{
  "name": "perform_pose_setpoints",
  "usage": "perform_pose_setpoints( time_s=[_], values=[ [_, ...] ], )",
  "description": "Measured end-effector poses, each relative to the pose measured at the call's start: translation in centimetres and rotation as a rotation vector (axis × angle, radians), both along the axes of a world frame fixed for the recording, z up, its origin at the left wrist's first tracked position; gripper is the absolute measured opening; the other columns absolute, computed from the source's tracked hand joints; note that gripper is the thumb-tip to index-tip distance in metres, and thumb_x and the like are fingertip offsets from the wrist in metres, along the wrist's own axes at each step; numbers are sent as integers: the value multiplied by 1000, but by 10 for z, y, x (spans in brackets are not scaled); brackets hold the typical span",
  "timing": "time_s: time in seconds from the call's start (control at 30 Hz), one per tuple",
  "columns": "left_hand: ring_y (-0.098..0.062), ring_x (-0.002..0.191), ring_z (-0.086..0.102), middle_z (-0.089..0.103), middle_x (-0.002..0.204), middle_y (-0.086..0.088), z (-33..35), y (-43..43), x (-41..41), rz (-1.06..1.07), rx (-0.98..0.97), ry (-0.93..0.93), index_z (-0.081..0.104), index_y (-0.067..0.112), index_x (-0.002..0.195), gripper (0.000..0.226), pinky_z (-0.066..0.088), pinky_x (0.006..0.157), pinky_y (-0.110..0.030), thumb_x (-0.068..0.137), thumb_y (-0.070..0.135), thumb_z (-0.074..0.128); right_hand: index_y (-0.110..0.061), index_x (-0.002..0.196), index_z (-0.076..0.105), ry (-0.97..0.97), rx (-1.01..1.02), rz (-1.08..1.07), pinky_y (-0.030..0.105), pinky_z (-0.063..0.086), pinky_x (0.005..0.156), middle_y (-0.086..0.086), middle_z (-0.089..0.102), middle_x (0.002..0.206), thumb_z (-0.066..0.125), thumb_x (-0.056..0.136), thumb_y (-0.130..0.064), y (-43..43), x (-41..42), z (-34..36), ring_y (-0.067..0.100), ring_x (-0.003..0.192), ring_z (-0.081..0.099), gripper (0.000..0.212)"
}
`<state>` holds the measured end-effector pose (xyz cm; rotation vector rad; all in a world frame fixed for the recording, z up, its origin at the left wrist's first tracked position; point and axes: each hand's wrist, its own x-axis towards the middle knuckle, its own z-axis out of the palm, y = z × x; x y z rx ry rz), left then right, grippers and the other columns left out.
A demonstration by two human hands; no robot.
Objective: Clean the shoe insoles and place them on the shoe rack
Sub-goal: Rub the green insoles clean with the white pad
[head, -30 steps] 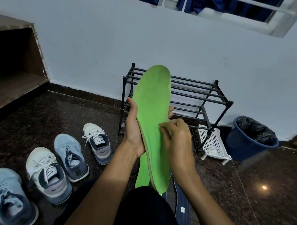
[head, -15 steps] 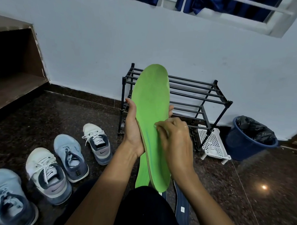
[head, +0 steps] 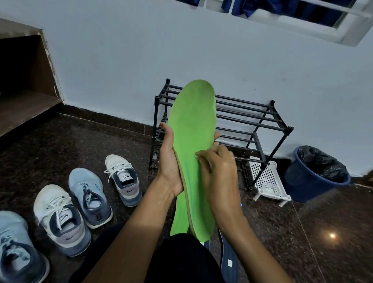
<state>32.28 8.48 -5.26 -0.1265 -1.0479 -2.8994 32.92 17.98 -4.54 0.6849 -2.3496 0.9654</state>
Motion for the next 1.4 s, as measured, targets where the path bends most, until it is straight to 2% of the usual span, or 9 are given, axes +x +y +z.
perform_pose_setpoints(
  time_s=[0.17,0.33,0.5,0.6,0.7,0.93,1.07,1.2,1.4],
  values=[
    [-30,99,64,63,118,-23,1,-1,1,6,5,2,74,7,103,94,52,89,-39,81,77,15,1,91,69,-1,-17,-17,7,30,70,2,50,85,61,81,6,-2,-1,-1,18,82,45,14],
    [-28,90,60,63,112,-22,3,-2,1,39,26,32,59,-3,121,99,54,78,-35,76,77,21,-2,88,70,-10,-34,99,-2,29,72,4,55,83,57,80,-3,-7,21,-5,16,80,48,15],
    [-28,91,64,67,109,-21,1,-1,2,39,9,28,74,6,103,96,54,85,-37,82,77,13,1,90,69,0,0,-2,11,28,70,8,53,86,60,80,6,-4,3,0,17,84,44,14],
    [-28,92,65,68,107,-19,0,-1,2,40,-6,16,77,9,95,97,54,86,-36,85,76,8,1,90,68,-4,2,-33,9,28,69,2,47,86,59,81,7,-5,-1,0,17,84,41,14],
    [-28,90,63,67,108,-20,1,-3,2,52,12,22,73,6,103,95,55,82,-35,83,76,12,0,90,69,-19,-39,33,-3,26,74,0,48,86,59,82,3,-9,11,-2,16,83,44,13],
    [-27,92,63,59,120,-24,2,-3,1,65,17,51,55,-3,125,101,53,83,-36,79,78,17,-3,90,70,-54,-56,108,-1,29,73,0,52,84,56,81,-4,-11,21,0,17,82,50,17],
    [-30,98,65,62,119,-24,1,-1,0,61,24,53,66,3,115,95,53,89,-37,79,76,19,1,91,69,-58,-65,42,-6,24,79,8,55,88,60,82,4,-12,5,3,25,87,53,14],
    [-28,95,64,60,120,-23,0,-3,1,57,6,57,54,-2,127,100,53,85,-36,79,78,18,-1,91,70,-48,-81,94,-3,29,74,1,51,85,59,82,2,-14,14,1,18,84,50,14],
    [-27,89,64,64,112,-22,1,-2,2,69,2,59,57,-4,122,99,54,80,-34,80,76,17,-4,89,70,-57,-78,149,0,31,71,1,54,83,55,79,-5,-12,25,0,18,81,53,18]
  ],
)
